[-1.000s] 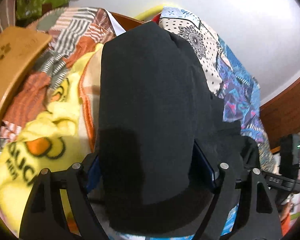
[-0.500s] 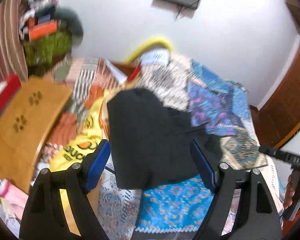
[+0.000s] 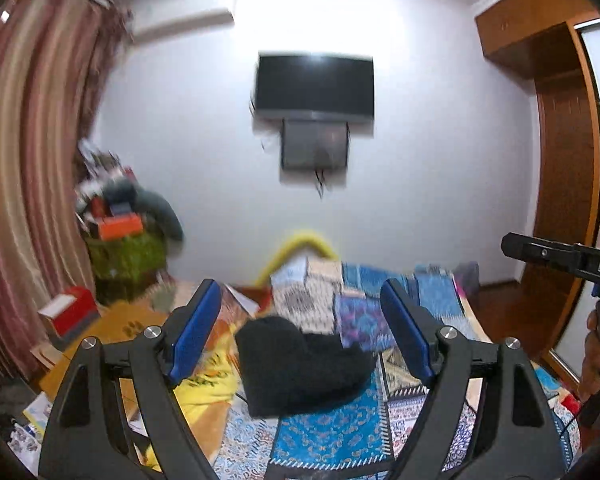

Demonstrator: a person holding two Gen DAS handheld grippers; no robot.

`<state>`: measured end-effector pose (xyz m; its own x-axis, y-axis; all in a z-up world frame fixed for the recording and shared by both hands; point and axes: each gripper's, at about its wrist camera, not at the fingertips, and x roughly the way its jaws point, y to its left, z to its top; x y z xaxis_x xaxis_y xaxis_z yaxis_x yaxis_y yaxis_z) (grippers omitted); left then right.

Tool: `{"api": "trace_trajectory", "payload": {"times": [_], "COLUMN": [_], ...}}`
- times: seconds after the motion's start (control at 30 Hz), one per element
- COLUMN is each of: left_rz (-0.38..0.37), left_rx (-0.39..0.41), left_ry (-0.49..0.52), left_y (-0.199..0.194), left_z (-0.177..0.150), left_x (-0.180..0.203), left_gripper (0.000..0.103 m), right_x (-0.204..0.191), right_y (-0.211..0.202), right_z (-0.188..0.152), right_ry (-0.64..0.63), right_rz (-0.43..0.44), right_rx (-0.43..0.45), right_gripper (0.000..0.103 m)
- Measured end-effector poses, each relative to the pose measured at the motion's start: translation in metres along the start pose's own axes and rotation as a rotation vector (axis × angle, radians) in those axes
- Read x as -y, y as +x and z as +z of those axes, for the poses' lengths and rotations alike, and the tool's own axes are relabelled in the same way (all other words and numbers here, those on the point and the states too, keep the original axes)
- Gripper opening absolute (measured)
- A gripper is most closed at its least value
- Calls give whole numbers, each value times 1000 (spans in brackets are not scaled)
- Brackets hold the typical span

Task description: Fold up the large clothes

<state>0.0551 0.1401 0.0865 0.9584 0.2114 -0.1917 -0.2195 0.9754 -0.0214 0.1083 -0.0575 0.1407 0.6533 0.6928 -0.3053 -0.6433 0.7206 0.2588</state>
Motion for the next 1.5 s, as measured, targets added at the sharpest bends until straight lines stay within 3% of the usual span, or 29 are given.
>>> {"api": "trace_trajectory", "payload": {"times": [0.13,0.2,0.37,0.47,0.53,1.5], "left_rz": [43,59,64,60,59,23], "left_rx": [85,102,118,107,89,34], "left_ry": [-13,-24,-45,-45,-51,-107], "left_y": [-47,-60,-79,-82,-83,-83], "left_z": [-8,-12,-22,-27,-31,-39], "left_x": [12,15,20,21,22,17], "left_gripper": [87,88,101,102,102,102], "right_x": [-24,-32,-40,-41,-43,-47], "right_y": [-30,-41,-53,-57,-59,-59], "right_z": [-12,-20,-33,-37,-37,-49], "right_ry": [-54,-76,-91,-99,-110,-118], "right_rz": [-6,-34,-98,-137,-155,-155], "right_rx": [65,91,145,166,177,100], "right_gripper": [44,51,80,99,103,103]}}
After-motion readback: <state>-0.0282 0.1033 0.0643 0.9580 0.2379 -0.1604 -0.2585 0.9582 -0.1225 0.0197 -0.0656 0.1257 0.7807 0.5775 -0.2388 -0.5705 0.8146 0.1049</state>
